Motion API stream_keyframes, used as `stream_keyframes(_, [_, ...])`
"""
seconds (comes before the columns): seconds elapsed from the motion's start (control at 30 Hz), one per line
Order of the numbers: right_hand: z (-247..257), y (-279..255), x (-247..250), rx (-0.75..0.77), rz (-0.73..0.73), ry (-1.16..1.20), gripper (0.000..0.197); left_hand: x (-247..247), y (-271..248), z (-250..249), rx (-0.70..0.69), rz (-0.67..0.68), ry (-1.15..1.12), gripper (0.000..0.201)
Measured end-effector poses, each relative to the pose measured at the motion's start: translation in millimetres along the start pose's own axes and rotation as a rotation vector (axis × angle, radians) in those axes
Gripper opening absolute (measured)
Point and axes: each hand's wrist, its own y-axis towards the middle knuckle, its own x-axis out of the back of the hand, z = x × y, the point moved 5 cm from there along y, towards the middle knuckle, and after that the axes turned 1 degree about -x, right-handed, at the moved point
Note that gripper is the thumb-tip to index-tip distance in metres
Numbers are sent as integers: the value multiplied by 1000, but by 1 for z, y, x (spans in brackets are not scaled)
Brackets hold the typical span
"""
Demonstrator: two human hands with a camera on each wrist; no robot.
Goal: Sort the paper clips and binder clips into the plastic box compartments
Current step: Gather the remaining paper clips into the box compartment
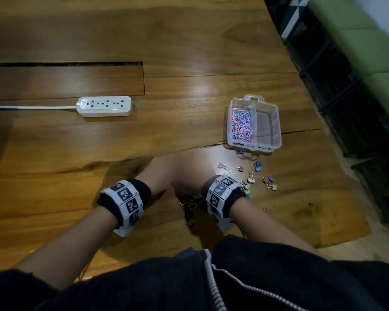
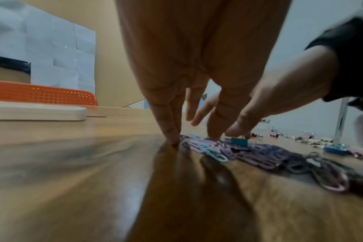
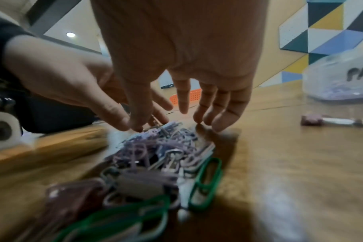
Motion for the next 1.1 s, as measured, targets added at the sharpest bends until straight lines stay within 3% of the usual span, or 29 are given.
stream_keyframes(0.13, [10,7,-3,54,-20,-49,65,-4,2,2,25,-49,-97,72])
stream_keyframes(0.23, [11,7,-1,57,-59,90,39,0,5,10,74,-65,-227,89])
stream_keyframes(0.33, [6,8,3,19,-81,145,19,0,10,6,26,42,4,97])
stream_keyframes(0.4, [-1,9,7,-16,-89,186,16,0,12,1,-19,43,131,86])
stream_keyframes(0.57, [-24,0,14,-173,-84,547,4,-3,9,-6,-31,-88,111,44])
stream_keyframes(0.63, [-34,-4,14,-220,-97,725,12,-7,4,-8,-42,-111,128,32])
stream_keyframes(0.83, [-56,-15,17,-342,-74,1223,17,-14,-4,-10,-24,-122,82,24])
stream_keyframes(0.9, [-60,-16,17,-362,-71,1321,19,-9,-4,-8,4,-128,-14,21])
stream_keyframes(1.0, [-62,-19,20,-375,-46,1466,23,-2,0,0,97,-92,-339,10])
stream_keyframes(1.1, [-62,-25,22,-353,30,1551,25,-5,3,3,239,49,-987,9])
